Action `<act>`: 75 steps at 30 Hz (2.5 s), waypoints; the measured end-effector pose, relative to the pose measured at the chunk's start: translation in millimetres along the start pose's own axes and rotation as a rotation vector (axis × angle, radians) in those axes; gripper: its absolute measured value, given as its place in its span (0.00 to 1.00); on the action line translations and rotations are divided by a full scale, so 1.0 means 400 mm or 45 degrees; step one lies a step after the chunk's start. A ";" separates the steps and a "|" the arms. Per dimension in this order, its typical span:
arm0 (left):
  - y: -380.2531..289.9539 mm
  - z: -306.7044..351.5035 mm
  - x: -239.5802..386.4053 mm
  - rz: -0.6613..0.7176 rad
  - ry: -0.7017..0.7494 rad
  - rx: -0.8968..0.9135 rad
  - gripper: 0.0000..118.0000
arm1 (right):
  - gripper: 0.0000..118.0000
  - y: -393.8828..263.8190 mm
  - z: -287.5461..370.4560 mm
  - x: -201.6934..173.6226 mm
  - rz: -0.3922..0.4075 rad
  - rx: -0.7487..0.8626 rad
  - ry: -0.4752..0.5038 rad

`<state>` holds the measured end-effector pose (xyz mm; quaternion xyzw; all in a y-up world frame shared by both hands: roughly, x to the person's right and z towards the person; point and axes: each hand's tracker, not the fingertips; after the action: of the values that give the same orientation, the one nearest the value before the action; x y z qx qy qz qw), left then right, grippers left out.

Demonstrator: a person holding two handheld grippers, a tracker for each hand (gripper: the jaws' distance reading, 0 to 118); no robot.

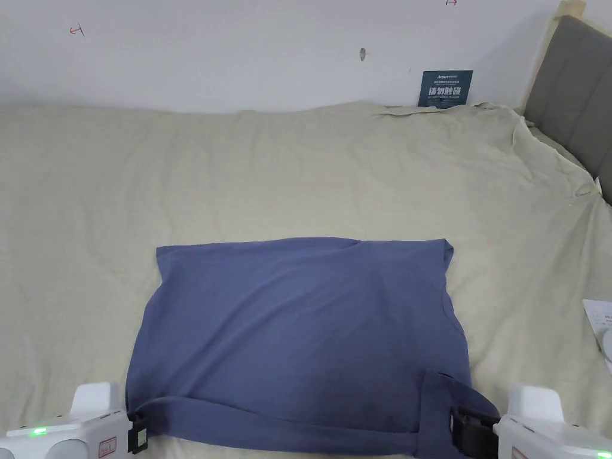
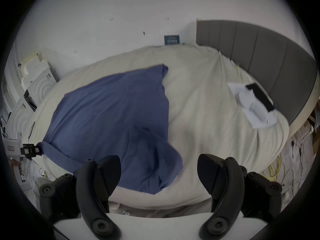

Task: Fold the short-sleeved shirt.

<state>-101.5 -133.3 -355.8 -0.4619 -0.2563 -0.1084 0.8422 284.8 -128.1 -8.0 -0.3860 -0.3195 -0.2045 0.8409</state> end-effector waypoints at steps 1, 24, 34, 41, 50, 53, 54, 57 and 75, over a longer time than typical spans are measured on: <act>0.001 0.001 0.000 -0.002 -0.001 0.001 0.05 | 0.79 -0.009 -0.012 -0.001 0.002 -0.037 -0.009; 0.029 0.017 -0.015 0.023 -0.031 0.012 0.05 | 0.08 0.030 0.045 -0.023 0.014 0.113 0.099; 0.221 0.005 -0.019 0.045 -0.074 0.081 0.05 | 0.08 0.261 0.012 -0.067 0.101 0.270 0.112; 0.321 -0.133 0.017 -0.080 -0.025 -0.026 0.05 | 0.08 0.324 -0.151 -0.075 0.125 0.145 0.054; 0.318 -0.250 0.054 -0.157 0.054 -0.126 0.05 | 0.08 0.330 -0.308 -0.075 0.090 -0.050 0.006; 0.320 -0.242 0.063 -0.187 0.066 -0.130 0.06 | 0.09 0.313 -0.316 -0.082 0.063 -0.093 0.002; 0.319 -0.237 0.064 -0.197 0.068 -0.132 0.07 | 0.09 0.311 -0.311 -0.085 0.063 -0.089 0.001; 0.326 -0.225 0.073 -0.214 0.081 -0.140 0.32 | 0.31 0.324 -0.300 -0.081 0.088 -0.067 -0.030; 0.287 0.207 0.091 -0.127 -0.011 0.612 0.99 | 0.80 0.302 0.223 -0.136 0.179 0.664 0.069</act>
<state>-50.0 0.8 -382.8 -0.2355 -0.3008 -0.0837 0.9204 283.7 21.6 -64.0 -0.1721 -0.3110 -0.0666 0.9323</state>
